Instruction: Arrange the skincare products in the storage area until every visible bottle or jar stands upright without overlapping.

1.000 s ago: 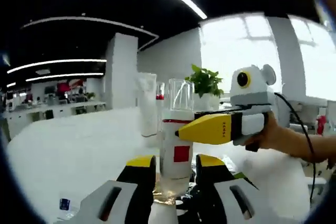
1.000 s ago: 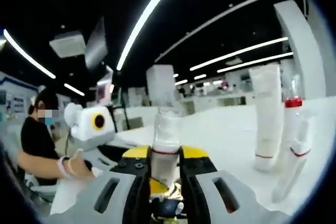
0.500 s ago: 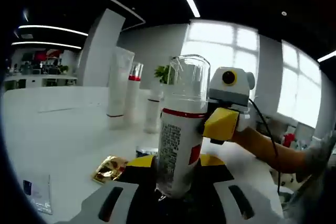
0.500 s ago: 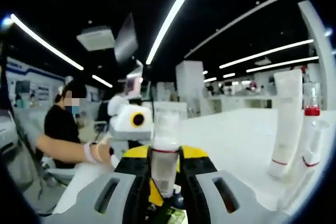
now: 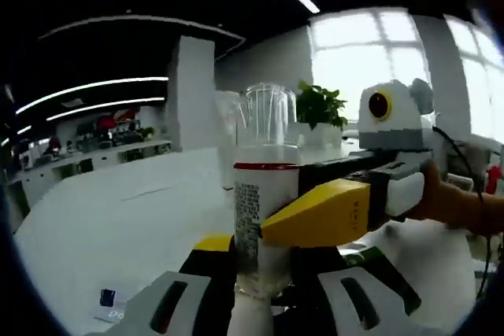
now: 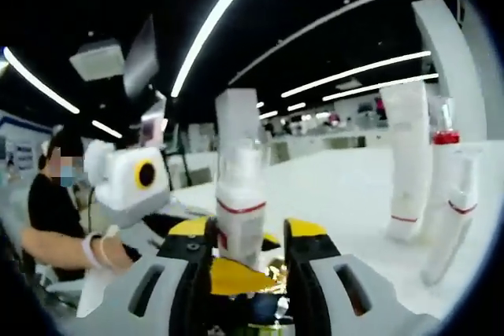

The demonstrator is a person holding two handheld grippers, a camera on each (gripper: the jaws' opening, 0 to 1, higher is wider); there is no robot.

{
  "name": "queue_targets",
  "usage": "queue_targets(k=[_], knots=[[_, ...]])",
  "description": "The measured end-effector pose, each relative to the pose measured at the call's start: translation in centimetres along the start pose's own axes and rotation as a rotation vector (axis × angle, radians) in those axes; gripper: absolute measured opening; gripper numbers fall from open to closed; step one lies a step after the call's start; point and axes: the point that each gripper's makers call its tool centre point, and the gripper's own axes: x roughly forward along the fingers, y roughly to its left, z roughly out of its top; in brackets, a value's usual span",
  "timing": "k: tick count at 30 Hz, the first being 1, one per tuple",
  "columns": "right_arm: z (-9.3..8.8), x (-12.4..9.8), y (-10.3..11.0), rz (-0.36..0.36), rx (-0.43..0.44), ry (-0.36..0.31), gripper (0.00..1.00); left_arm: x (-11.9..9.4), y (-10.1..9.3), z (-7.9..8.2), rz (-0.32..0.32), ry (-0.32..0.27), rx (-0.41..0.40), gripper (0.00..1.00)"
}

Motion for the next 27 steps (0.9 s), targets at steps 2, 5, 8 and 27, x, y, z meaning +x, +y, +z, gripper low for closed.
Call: queue_targets(k=[2, 5, 8, 27], knots=[[0.4, -0.1, 0.3, -0.010, 0.007, -0.043, 0.35, 0.0, 0.6, 0.0, 0.080, 0.014, 0.076, 0.26], [0.6, -0.1, 0.7, -0.036, 0.001, -0.049, 0.31, 0.1, 0.7, 0.3, 0.104, 0.002, 0.054, 0.26], [0.7, 0.0, 1.2, -0.049, -0.034, -0.044, 0.22, 0.2, 0.9, 0.1, 0.125, 0.013, 0.046, 0.26], [1.5, -3.0, -7.4, -0.422, -0.245, 0.064, 0.21, -0.6, 3.5, -0.1, 0.179, -0.046, -0.001, 0.26]])
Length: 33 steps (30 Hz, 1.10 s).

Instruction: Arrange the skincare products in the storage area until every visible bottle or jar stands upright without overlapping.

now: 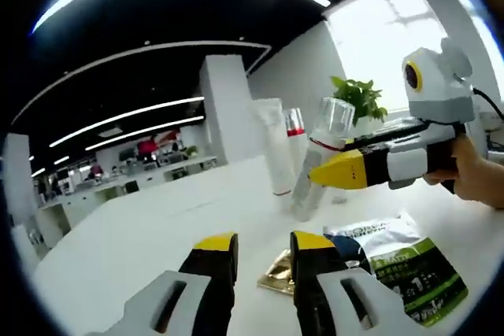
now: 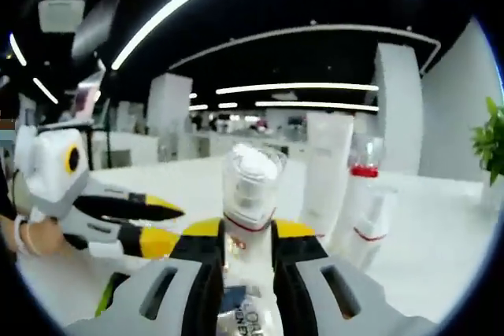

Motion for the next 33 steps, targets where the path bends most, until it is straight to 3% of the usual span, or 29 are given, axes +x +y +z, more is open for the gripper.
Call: queue_targets(k=[4, 7, 8, 12, 13, 17, 23, 28, 33], knots=[[-1.7, 0.6, -1.1, 0.006, 0.081, 0.131, 0.21, 0.0, 0.3, -0.2, 0.004, 0.004, -0.035, 0.26], [-2.6, 0.9, -2.8, -0.039, -0.002, 0.259, 0.21, -0.4, 0.0, -0.1, 0.001, 0.000, -0.053, 0.26], [-2.5, 0.9, -3.4, -0.064, -0.017, 0.284, 0.21, -0.4, 0.0, -0.1, 0.000, -0.003, -0.060, 0.26], [-1.8, 1.4, -3.6, -0.055, -0.021, 0.321, 0.21, -0.4, -0.1, -0.3, -0.005, 0.003, -0.075, 0.26], [-2.2, 1.3, -3.7, -0.055, -0.028, 0.370, 0.21, -0.5, -0.2, -0.4, -0.005, 0.007, -0.068, 0.26], [-3.1, 1.7, -4.2, -0.048, -0.034, 0.451, 0.21, -0.5, -0.5, -0.7, -0.016, 0.021, -0.056, 0.26], [-3.7, 2.1, -4.4, -0.034, 0.031, 0.444, 0.21, 0.0, -0.4, -0.6, -0.032, 0.020, -0.077, 0.26], [-3.7, 2.2, -4.6, -0.051, 0.018, 0.455, 0.21, 0.3, -0.5, -0.5, -0.050, 0.016, -0.091, 0.26], [-3.7, 2.2, -4.4, -0.045, 0.008, 0.424, 0.22, 0.4, -0.2, -0.4, -0.048, 0.007, -0.105, 0.26]])
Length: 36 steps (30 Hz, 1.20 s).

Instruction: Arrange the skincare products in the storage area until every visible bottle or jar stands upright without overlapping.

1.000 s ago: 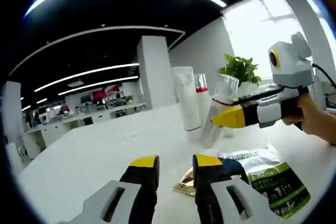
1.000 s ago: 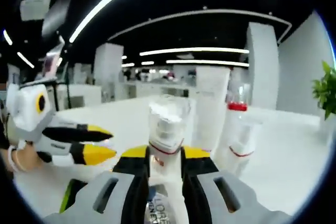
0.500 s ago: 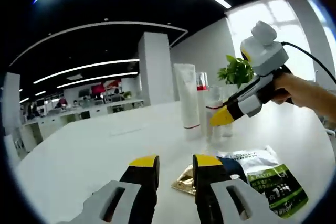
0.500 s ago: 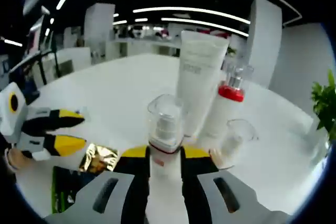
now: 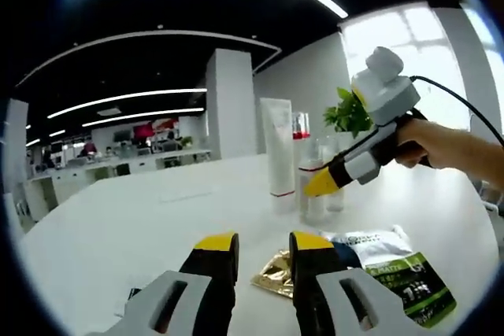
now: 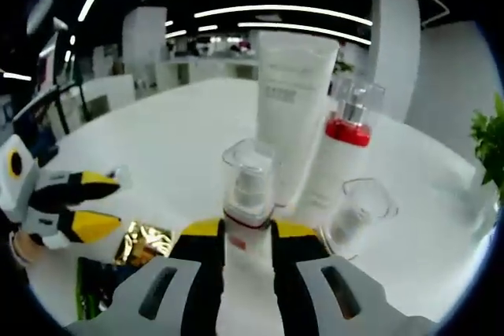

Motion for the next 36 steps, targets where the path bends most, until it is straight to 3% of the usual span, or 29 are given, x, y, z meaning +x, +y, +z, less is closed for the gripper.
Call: queue_targets(k=[6, 15, 22, 36], knots=[[-0.4, 0.0, -0.1, -0.015, -0.031, -0.019, 0.22, 0.0, 0.3, 0.1, -0.005, -0.011, -0.050, 0.26], [-1.4, 0.5, 0.0, -0.023, -0.037, -0.025, 0.24, 0.0, 0.4, 0.1, -0.004, -0.015, -0.063, 0.26], [-2.6, 0.1, 0.7, -0.037, -0.023, -0.056, 0.18, -0.1, 0.3, 0.1, -0.005, -0.014, -0.062, 0.26], [-2.2, 0.7, 0.2, -0.116, 0.017, -0.079, 0.18, -0.2, 0.3, 0.0, -0.004, -0.010, -0.070, 0.26]])
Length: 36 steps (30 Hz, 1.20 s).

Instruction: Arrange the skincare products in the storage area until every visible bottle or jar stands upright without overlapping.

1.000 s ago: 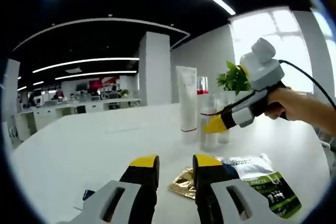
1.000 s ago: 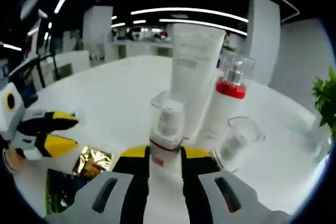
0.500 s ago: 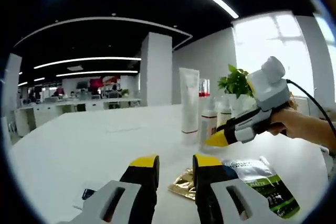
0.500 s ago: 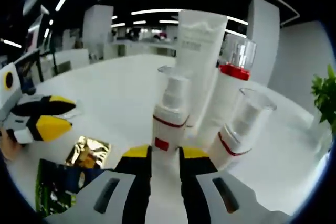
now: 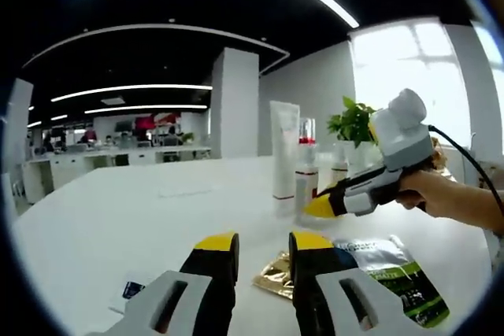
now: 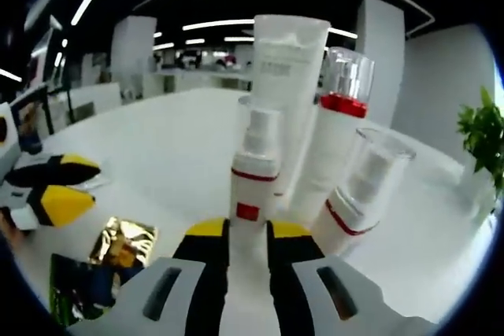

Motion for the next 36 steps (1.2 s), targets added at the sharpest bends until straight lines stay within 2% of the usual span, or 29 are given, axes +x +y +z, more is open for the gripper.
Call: queue_targets(k=[6, 10, 13, 16, 19, 22, 24, 26, 28, 32, 34, 36], knots=[[0.6, -0.2, 0.3, 0.022, -0.002, -0.020, 0.25, -0.1, 0.0, 0.0, 0.001, -0.001, -0.004, 0.26], [1.8, -2.0, 0.7, 0.046, -0.057, -0.056, 0.27, -0.1, 0.1, 0.1, 0.004, -0.005, -0.009, 0.26], [3.0, -4.2, 0.6, 0.067, -0.120, -0.092, 0.24, -0.1, 0.1, 0.1, 0.004, -0.006, -0.012, 0.26], [3.9, -6.3, 0.4, 0.070, -0.151, -0.135, 0.26, -0.1, 0.0, 0.0, 0.004, -0.003, -0.005, 0.26], [5.1, -8.2, -0.5, 0.050, -0.160, -0.200, 0.26, -0.2, 0.0, 0.0, 0.004, -0.002, 0.001, 0.26], [5.8, -9.4, -2.2, -0.004, -0.157, -0.274, 0.27, -0.2, 0.1, 0.0, 0.008, -0.004, 0.006, 0.26], [5.4, -9.6, -3.3, -0.032, -0.150, -0.293, 0.30, -0.2, 0.0, 0.0, 0.008, -0.006, 0.009, 0.26], [4.6, -9.1, -4.5, -0.052, -0.136, -0.295, 0.37, -0.2, 0.0, 0.0, 0.006, -0.004, 0.012, 0.26], [3.3, -8.0, -5.0, -0.032, -0.054, -0.271, 0.41, -0.2, 0.0, 0.0, 0.006, -0.005, 0.016, 0.26], [1.6, -4.8, -5.9, 0.021, 0.075, -0.225, 0.40, -0.2, -0.1, 0.0, 0.004, -0.004, 0.020, 0.26], [1.5, -3.6, -6.2, 0.027, 0.137, -0.228, 0.39, -0.2, -0.1, 0.0, 0.004, -0.004, 0.019, 0.26], [1.4, -2.7, -6.5, 0.024, 0.156, -0.223, 0.35, -0.2, 0.0, 0.0, 0.004, -0.006, 0.013, 0.26]])
